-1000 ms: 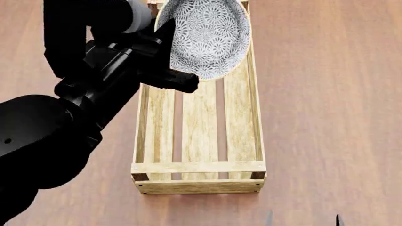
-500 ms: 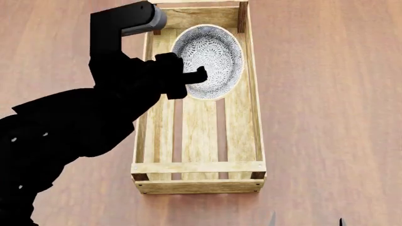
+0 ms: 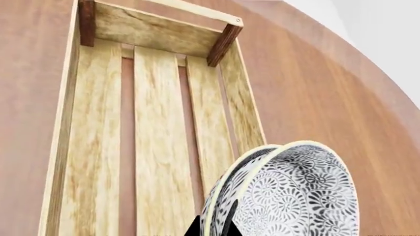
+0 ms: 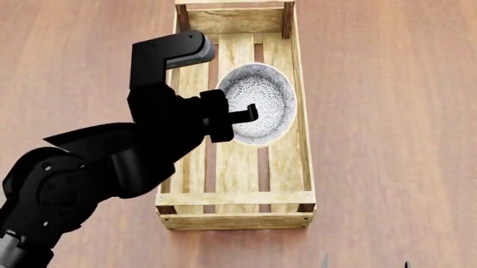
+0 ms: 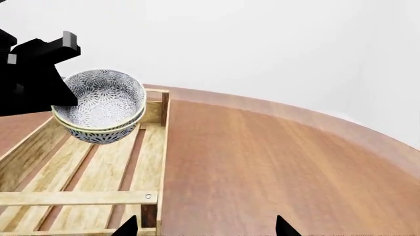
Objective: Stack the right bowl on the left bowl and place them in the tray.
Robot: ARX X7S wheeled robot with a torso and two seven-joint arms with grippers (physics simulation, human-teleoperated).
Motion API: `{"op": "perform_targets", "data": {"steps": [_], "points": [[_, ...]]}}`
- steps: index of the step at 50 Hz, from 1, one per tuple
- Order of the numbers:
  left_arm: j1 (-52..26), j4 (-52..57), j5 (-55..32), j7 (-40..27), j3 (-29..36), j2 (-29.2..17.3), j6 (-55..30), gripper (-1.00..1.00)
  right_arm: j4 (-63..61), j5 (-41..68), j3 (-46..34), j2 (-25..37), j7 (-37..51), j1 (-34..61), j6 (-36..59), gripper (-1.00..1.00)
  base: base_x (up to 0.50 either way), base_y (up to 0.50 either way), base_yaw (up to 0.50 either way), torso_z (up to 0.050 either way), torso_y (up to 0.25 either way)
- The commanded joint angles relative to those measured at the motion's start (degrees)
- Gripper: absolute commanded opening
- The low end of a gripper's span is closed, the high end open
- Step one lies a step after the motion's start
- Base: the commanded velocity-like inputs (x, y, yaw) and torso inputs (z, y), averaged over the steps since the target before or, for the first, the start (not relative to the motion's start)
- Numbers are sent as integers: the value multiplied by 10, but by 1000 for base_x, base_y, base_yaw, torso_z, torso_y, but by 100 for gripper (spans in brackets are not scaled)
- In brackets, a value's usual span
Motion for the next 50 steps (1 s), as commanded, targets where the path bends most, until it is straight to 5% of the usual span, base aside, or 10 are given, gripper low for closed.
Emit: {"op": "perform_targets", "data": {"steps": [1,14,41,50], "points": [[-17,-24,-23,-1,25,3,32,-100,1,1,1,1,2,-4,-5,100,0,0,0,0,0],[-44,-112,-77,32,120,8,101,-100,10,6,5,2,2,-4,-11,100,0,0,0,1,1],[-132,-247,-428,88,542,10,292,-100,28,13,4,0,-2,5,-14,100,0,0,0,0,1],[-142,-244,-461,93,593,10,304,-100,27,14,7,2,0,5,-11,100,0,0,0,1,0]]}}
